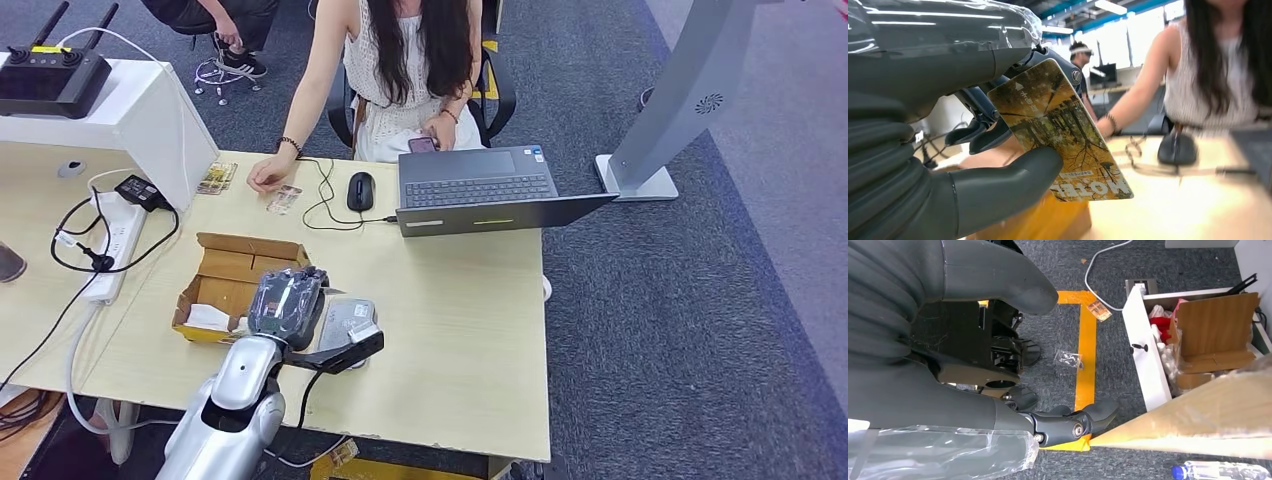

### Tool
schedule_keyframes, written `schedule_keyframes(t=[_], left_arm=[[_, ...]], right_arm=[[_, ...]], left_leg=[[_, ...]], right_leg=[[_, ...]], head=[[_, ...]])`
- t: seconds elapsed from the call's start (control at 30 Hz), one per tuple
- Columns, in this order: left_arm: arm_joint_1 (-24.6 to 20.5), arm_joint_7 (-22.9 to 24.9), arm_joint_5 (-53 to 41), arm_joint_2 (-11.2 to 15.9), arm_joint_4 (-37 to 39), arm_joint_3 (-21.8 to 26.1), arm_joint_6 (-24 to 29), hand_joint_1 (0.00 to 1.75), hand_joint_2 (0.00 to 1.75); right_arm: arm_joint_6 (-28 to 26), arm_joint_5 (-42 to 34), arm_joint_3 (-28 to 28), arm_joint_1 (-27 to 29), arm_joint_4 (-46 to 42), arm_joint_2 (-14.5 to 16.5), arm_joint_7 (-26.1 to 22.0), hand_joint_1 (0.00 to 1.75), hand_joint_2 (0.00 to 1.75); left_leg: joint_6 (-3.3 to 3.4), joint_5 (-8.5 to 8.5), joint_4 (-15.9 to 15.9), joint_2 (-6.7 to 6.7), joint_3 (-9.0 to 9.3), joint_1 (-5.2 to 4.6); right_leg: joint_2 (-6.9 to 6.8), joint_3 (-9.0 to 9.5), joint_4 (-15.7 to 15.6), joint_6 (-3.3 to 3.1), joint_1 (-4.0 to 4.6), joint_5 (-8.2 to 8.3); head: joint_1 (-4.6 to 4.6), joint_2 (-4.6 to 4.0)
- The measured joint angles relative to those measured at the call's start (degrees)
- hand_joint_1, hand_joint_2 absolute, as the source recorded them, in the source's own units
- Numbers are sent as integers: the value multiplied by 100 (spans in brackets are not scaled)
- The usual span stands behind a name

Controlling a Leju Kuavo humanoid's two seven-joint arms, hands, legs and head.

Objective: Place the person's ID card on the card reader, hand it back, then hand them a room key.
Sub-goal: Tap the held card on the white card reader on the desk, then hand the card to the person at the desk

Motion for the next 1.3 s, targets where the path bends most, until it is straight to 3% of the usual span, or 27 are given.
schedule_keyframes(t=[0.33,0.5,0.7,1.1,1.3], left_arm=[[-202,61,46,16,926,-54,-547,175,175],[-290,16,60,46,1077,-109,-503,175,175],[-290,4,20,85,1089,-115,-84,175,175],[-441,462,-40,282,-142,-102,1028,175,175],[-621,682,-43,480,-844,-67,1266,175,175]], right_arm=[[57,51,63,-45,2,0,91,0,175],[61,32,70,-52,2,0,113,0,175],[24,-67,70,-43,3,2,80,0,175],[-18,-176,70,6,2,38,-39,0,175],[-19,-179,70,13,2,50,-51,0,175]], left_leg=[[0,0,-2,-5,4,0],[-4,4,-3,-9,10,0],[-9,14,-1,-9,9,0],[-9,14,-1,-8,-6,1],[-9,14,-1,-8,-5,1]], right_leg=[[-7,7,0,0,0,0],[-14,13,3,-1,0,1],[-13,9,9,-7,0,7],[-10,-6,10,-8,0,7],[-11,-6,11,-8,0,7]], head=[[-1,0],[-1,0],[0,0],[1,0],[-1,0]])
